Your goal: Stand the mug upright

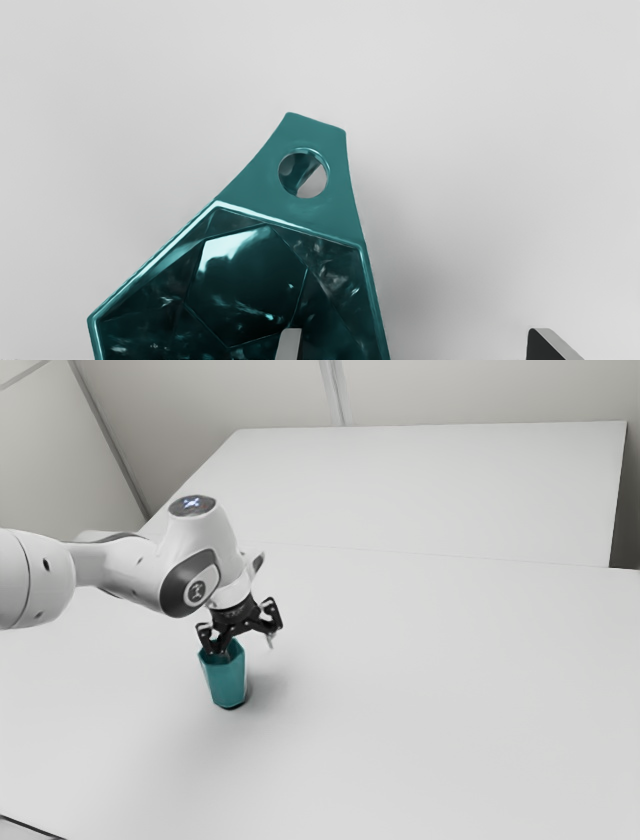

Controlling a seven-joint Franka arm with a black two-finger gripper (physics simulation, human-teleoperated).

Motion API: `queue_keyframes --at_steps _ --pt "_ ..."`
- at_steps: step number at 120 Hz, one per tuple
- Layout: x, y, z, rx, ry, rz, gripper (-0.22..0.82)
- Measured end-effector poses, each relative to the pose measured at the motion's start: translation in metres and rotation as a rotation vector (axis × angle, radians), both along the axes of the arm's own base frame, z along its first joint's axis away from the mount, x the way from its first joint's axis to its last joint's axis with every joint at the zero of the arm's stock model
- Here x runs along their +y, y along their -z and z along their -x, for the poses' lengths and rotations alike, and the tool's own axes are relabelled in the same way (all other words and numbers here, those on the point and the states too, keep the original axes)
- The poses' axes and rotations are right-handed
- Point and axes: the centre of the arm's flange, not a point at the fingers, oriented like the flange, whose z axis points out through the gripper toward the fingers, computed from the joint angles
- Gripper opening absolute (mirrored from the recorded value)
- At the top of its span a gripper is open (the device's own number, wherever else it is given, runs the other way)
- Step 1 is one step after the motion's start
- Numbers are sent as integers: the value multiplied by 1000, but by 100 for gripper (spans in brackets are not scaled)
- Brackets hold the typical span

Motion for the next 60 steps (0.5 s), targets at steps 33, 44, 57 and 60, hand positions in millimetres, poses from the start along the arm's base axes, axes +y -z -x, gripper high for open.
queue_keyframes --at_steps 33,44,57,60 --pt "-12 -32 3 -37 3 -5 57" --pt "-11 -49 0 -45 -5 -6 58" --pt "-17 -68 -2 -55 -2 -3 59" --pt "-21 -73 -4 -59 8 -3 59"
